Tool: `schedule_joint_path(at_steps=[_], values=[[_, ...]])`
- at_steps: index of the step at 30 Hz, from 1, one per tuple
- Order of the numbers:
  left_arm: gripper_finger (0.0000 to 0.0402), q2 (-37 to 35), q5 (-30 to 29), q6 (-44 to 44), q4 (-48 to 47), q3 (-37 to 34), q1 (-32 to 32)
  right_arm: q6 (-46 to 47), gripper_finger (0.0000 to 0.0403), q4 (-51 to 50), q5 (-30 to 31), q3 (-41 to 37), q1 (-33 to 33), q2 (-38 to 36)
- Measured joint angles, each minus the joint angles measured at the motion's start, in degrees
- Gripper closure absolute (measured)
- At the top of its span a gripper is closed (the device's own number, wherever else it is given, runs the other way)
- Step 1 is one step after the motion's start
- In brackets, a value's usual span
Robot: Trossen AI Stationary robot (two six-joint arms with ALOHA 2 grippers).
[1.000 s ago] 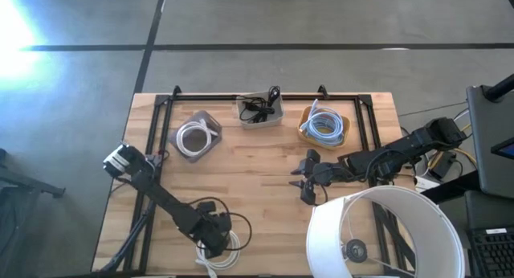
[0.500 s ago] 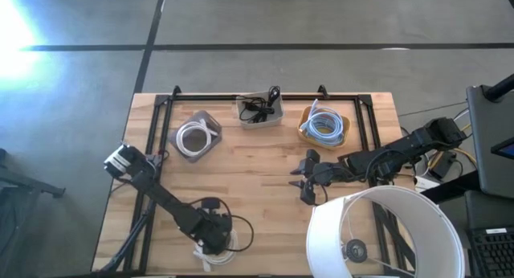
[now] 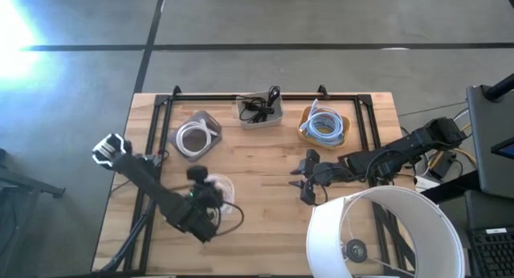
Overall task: Pick & Place USB Port
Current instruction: Put the white hdmi cable into the black bin
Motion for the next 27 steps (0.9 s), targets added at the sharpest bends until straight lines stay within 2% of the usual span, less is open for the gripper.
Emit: schedule_joint_path(at_steps=[3, 6, 17, 23, 27], values=[[0.038, -4.3, -7.1, -0.1, -4.7, 0.7, 2.1, 0.0, 0.0232, 0.0, 0.0, 0.0, 0.0, 0.0], [0.038, -9.2, -10.7, 0.0, -5.6, 0.4, 5.6, 0.0, 0.0232, 0.0, 0.0, 0.0, 0.0, 0.0], [0.038, -20.8, -10.9, 5.3, -5.6, -6.4, 25.5, 0.0, 0.0232, 0.0, 0.0, 0.0, 0.0, 0.0], [0.038, -22.2, -9.4, 5.1, -4.3, -12.4, 38.4, 0.0, 0.0232, 0.0, 0.0, 0.0, 0.0, 0.0], [0.038, -21.6, -9.4, 5.7, -0.3, -17.2, 45.1, 0.0, 0.0232, 0.0, 0.0, -0.3, 0.0, 0.0]])
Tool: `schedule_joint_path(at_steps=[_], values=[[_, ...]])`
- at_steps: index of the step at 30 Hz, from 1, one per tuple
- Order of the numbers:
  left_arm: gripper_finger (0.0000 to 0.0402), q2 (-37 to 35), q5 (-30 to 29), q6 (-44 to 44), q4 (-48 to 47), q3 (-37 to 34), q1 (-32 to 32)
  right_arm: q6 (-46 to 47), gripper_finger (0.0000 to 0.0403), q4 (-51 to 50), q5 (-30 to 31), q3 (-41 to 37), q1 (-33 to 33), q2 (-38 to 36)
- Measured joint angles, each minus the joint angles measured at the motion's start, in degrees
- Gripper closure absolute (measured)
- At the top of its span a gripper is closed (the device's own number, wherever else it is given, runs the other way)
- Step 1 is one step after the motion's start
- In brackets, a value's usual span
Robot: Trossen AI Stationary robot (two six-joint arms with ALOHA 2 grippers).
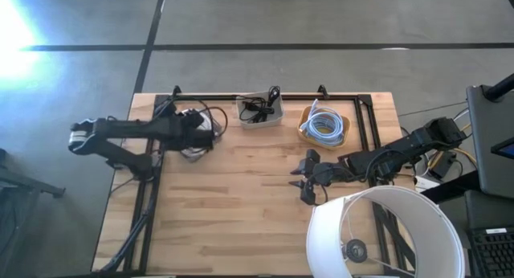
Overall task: Pick & Place USB Port
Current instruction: Put the white hdmi cable into the black bin
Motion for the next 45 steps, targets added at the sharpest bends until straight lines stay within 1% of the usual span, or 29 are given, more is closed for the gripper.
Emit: schedule_joint_path(at_steps=[7, 11, 18, 20, 22, 30, 32, 36, 38, 41, 45], values=[[0.0373, 0.4, 1.3, 6.7, 13.9, -6.9, 7.5, 1.0, 0.0232, -0.1, 0.0, -1.5, 0.0, 0.0], [0.0367, 0.4, 1.6, 6.9, 16.9, -8.2, 10.0, 1.1, 0.0232, 0.0, 0.0, -1.6, 0.0, 0.0], [0.0365, 0.4, 0.9, 8.4, 17.1, -9.1, 10.9, 1.1, 0.0232, 0.0, 0.0, -1.6, 0.0, 0.0], [0.0367, 0.4, -0.6, 6.7, 17.2, -9.1, 11.0, 1.1, 0.0232, 0.0, 0.0, -1.6, 0.0, 0.0], [0.037, 0.4, -0.9, 5.5, 17.2, -9.1, 11.1, 1.1, 0.0232, 0.1, 0.0, -1.6, 0.0, 0.0], [0.037, 0.4, -1.2, 6.5, 17.2, -9.4, 11.1, 1.1, 0.0232, 0.2, 0.0, -1.6, 0.0, 0.0], [0.037, 0.4, -0.4, 8.0, 17.4, -9.7, 11.2, 1.1, 0.0232, 0.2, 0.0, -1.6, 0.0, 0.0], [0.0369, 0.4, 3.9, 11.1, 18.0, -10.6, 11.2, 1.1, 0.0232, 0.3, 0.0, -1.6, 0.0, 0.0], [0.0369, 0.4, 4.2, 11.3, 18.3, -10.8, 11.1, 1.1, 0.0232, 0.3, 0.0, -1.6, 0.0, 0.0], [0.0359, 0.4, 4.3, 11.5, 18.3, -11.1, 11.2, 1.1, 0.0232, 0.3, 0.0, -1.6, 0.0, 0.0], [0.0332, 0.4, 4.3, 11.7, 18.7, -11.1, 11.1, 1.0, 0.0232, 0.3, 0.0, -1.6, 0.0, 0.0]])
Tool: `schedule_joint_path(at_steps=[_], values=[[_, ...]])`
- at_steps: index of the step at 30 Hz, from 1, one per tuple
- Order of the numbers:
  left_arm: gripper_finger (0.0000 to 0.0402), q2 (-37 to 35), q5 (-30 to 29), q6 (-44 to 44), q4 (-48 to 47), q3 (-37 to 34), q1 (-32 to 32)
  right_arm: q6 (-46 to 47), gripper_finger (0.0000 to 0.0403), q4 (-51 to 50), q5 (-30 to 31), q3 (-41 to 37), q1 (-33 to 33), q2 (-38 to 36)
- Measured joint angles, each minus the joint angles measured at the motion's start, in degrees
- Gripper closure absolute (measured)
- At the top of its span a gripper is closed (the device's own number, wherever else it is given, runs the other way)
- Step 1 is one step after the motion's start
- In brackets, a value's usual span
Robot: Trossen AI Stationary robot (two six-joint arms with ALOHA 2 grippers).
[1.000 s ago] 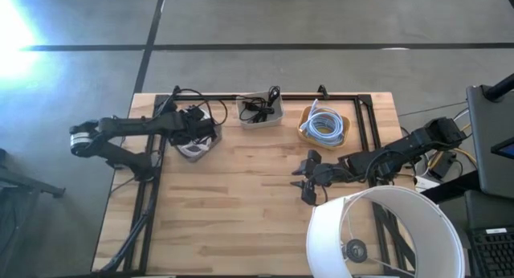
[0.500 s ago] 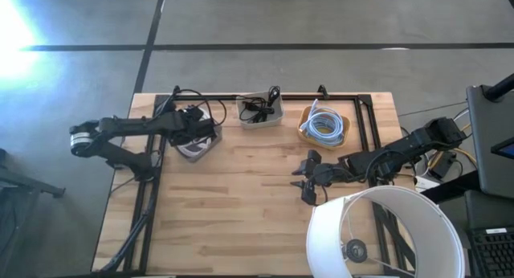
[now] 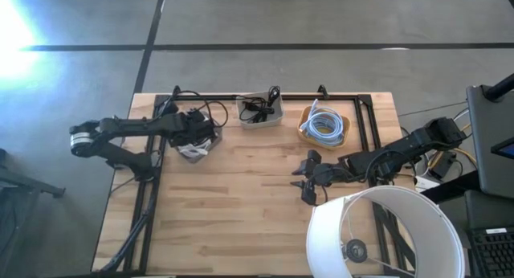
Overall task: Pick & Place USB Port
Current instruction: Put the white hdmi cable into the black bin
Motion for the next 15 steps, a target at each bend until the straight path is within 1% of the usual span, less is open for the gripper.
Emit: schedule_joint_path(at_steps=[7, 15], values=[[0.0281, 0.0, -0.8, 0.0, 1.6, 0.0, 0.0, -0.2, 0.0232, -0.1, 0.0, 0.0, 0.0, 0.0], [0.0247, 0.0, 1.2, 1.6, 2.9, 0.0, 0.0, 0.0, 0.0232, -0.1, 0.0, -0.1, 0.0, 0.0]])
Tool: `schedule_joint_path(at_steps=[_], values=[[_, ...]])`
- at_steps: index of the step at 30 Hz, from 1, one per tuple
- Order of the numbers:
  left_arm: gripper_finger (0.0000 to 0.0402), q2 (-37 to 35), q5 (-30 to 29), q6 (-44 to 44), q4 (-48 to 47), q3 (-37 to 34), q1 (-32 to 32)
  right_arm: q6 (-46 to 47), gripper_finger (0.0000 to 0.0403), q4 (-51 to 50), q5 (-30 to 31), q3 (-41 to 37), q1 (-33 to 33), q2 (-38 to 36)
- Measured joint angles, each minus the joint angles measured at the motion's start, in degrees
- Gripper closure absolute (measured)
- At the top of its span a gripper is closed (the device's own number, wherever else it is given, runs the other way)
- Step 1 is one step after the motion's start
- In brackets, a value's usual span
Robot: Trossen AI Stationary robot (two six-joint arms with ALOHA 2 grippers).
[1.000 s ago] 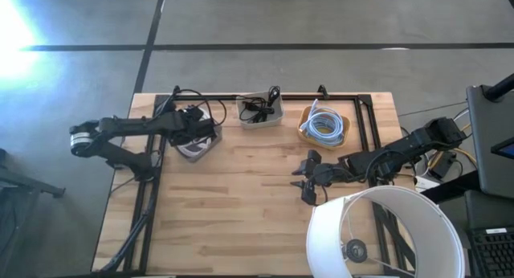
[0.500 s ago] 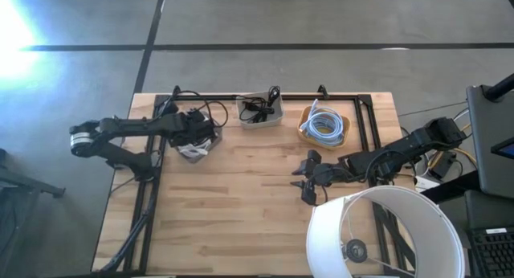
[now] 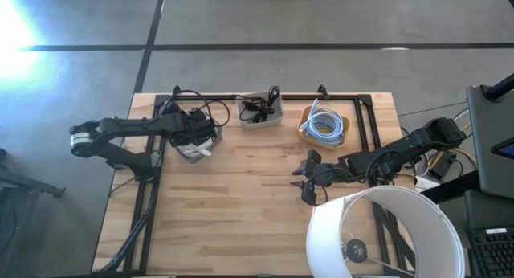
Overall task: Pick & Place USB Port
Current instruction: Put the white hdmi cable into the black bin, then return to Home Position
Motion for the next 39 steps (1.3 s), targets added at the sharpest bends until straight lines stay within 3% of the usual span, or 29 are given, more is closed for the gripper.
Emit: schedule_joint_path(at_steps=[7, 12, 16, 22, 29, 32, 39], values=[[0.0221, -0.1, -0.8, 4.1, -0.8, 0.4, 0.0, 0.0, 0.0232, 0.0, 0.0, 0.0, 0.0, 0.0], [0.0225, -0.2, -4.4, 1.0, -5.8, 4.5, 0.0, 0.0, 0.0232, 0.0, 0.0, 0.0, 0.0, 0.0], [0.0246, -0.2, -5.3, -0.5, -8.4, 8.9, -0.1, 0.0, 0.0232, 0.0, 0.0, 0.0, 0.0, 0.0], [0.031, -0.2, 3.9, -1.4, -7.9, 14.0, -2.4, 0.0, 0.0232, 0.2, 0.0, 0.0, 0.0, 0.0], [0.0392, -0.8, 0.8, -3.4, -3.8, 13.9, -13.4, -3.6, 0.0232, 1.4, -0.2, 0.3, 1.2, -0.7], [0.0395, -2.1, 0.2, -7.6, -4.1, 13.8, -19.6, -7.0, 0.0232, 1.5, -0.3, 0.8, 1.9, -2.8], [0.0392, -9.0, -17.0, -17.6, -10.8, 13.4, -34.2, -19.3, 0.0232, -1.5, -0.1, 1.4, 2.5, -12.2]])
